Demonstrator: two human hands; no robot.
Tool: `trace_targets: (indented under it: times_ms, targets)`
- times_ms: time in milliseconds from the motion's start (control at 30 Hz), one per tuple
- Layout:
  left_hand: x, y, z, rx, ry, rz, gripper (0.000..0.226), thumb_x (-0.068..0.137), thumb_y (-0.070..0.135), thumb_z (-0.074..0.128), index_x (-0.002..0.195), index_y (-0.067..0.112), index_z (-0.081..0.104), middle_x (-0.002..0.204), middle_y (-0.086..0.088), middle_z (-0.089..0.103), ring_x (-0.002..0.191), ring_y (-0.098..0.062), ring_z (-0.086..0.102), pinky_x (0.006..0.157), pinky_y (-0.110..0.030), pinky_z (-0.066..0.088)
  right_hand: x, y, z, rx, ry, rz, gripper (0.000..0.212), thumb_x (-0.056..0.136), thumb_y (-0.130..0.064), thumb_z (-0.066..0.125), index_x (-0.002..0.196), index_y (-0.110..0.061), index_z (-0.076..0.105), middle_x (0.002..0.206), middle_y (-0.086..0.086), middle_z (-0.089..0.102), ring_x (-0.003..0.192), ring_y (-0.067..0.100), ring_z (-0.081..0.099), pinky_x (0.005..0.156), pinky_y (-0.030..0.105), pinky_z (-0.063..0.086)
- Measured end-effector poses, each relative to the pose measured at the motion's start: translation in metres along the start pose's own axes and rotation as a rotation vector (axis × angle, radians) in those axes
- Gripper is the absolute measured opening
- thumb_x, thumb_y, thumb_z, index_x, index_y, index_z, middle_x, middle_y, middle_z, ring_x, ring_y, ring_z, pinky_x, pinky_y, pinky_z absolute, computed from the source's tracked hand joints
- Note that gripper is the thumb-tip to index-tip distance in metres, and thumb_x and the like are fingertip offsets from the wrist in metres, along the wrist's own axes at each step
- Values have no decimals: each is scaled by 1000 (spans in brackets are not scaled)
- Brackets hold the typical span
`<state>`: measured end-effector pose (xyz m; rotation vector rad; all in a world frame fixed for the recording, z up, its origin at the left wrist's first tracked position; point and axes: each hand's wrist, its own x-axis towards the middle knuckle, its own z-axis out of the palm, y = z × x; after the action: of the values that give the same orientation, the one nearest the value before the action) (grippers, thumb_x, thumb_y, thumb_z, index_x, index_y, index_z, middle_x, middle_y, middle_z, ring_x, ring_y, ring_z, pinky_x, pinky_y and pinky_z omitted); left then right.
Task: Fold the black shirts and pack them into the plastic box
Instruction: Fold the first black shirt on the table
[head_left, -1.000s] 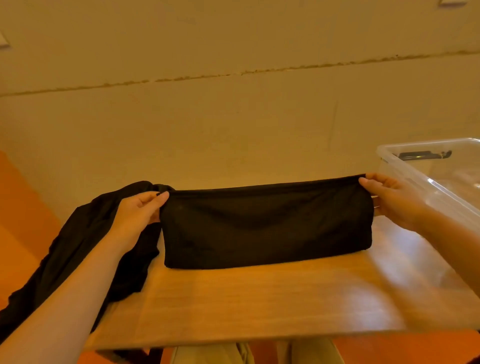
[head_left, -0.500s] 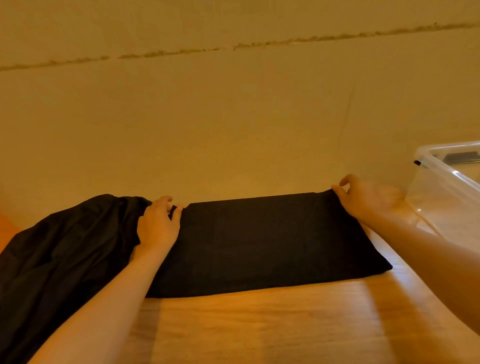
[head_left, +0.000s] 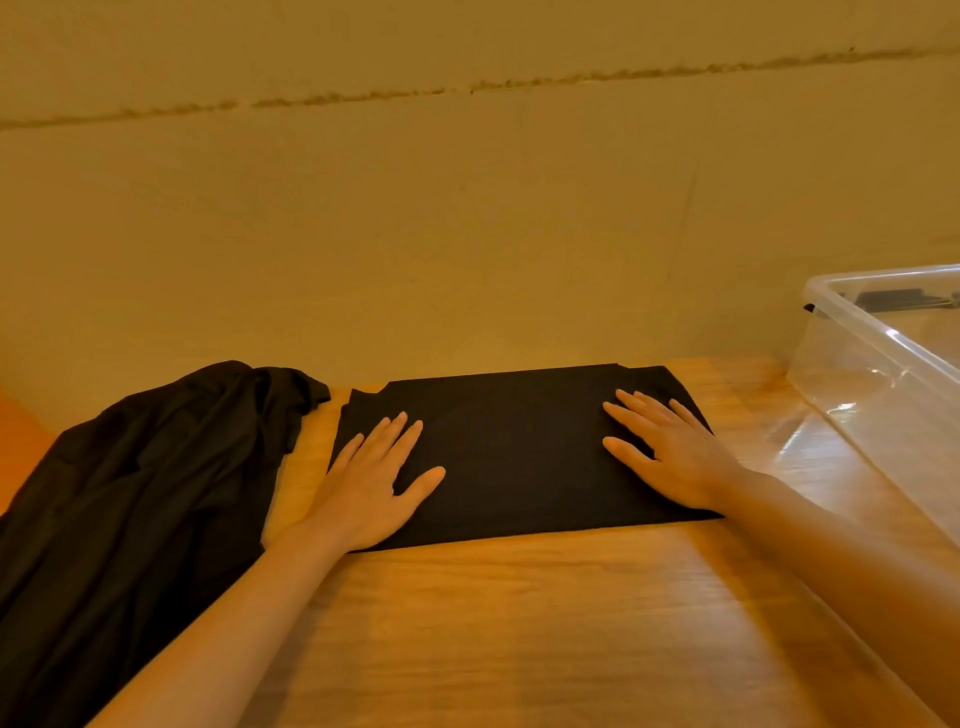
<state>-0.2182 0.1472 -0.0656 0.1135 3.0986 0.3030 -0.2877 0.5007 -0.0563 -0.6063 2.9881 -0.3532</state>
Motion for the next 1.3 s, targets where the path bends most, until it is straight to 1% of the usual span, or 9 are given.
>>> trace_targets:
  times_ms: [200, 333, 500, 633, 700, 800, 967, 1167, 1300]
  targets:
    - [-42, 21, 2, 52, -34, -6, 101, 66, 87, -9, 152, 36, 0, 160, 12, -8, 145, -4, -14, 120, -33, -5, -44, -1, 3, -53, -18, 8, 107, 59, -89, -18, 150, -39, 8, 159, -14, 1, 145, 4, -5, 119, 35, -4]
    - [-76, 34, 3, 56, -47, -14, 104, 63, 89, -12, 152, 37, -2, 160, 12, -10, 145, -4, -15, 120, -33, -6, -81, -7, 3, -50, -30, 20, 79, 80, -73, 3, 150, -38, 8, 159, -12, 1, 145, 5, -5, 120, 36, -3]
    - [-123, 55, 3, 44, -95, -18, 113, 53, 93, -19, 151, 37, -8, 159, 12, -17, 144, -5, -20, 120, -34, -7, -131, -14, 1, -53, -36, 25, 68, 88, -65, 18, 150, -38, 11, 159, -13, 3, 145, 5, -3, 120, 36, 0]
    - [-150, 70, -12, 17, -192, -60, 96, 69, 87, 0, 152, 38, 3, 161, 12, -5, 147, -8, -8, 120, -35, -2, -157, -20, -9, -7, 100, 27, 53, 94, -54, 40, 141, -30, 43, 152, -11, 33, 139, 8, 30, 112, 30, 28]
    - [-145, 74, -19, -15, -65, -92, 71, 89, 70, 21, 151, 35, 21, 158, 9, 17, 146, -10, 11, 119, -37, 8, -155, -22, -15, 34, 198, 23, 48, 94, -51, 44, 134, -26, 53, 146, -7, 43, 132, 10, 41, 105, 28, 36]
    - [-119, 70, -15, -29, 107, -114, 60, 97, 56, 29, 151, 29, 24, 158, 5, 21, 146, -13, 15, 120, -39, 12, -133, -29, -15, 53, 133, -3, 56, 95, -51, 41, 145, -28, 36, 156, -7, 24, 142, 13, 23, 114, 35, 24]
    - [-91, 62, 1, 51, -36, -157, 68, 95, 64, 19, 154, 32, 5, 162, 5, -2, 148, -13, -7, 121, -39, -1, -99, -30, 3, -64, -56, 34, 63, 95, -60, 20, 151, -35, 7, 160, -8, -1, 146, 11, -4, 118, 38, -4]
    - [-106, 63, -1, 80, -148, -139, 73, 92, 69, 16, 153, 34, -4, 161, 7, -13, 147, -12, -15, 120, -40, -5, -119, -26, 5, -115, -72, 27, 83, 77, -78, -3, 150, -38, 2, 156, -15, -7, 145, 8, -7, 116, 34, -5]
    - [-99, 66, -9, 23, -76, -156, 69, 95, 64, 20, 154, 33, 5, 162, 6, -2, 148, -13, -4, 121, -40, 0, -115, -32, -12, -71, -29, 75, 66, 93, -63, 20, 151, -32, 17, 160, -8, 9, 146, 13, 8, 117, 35, 8]
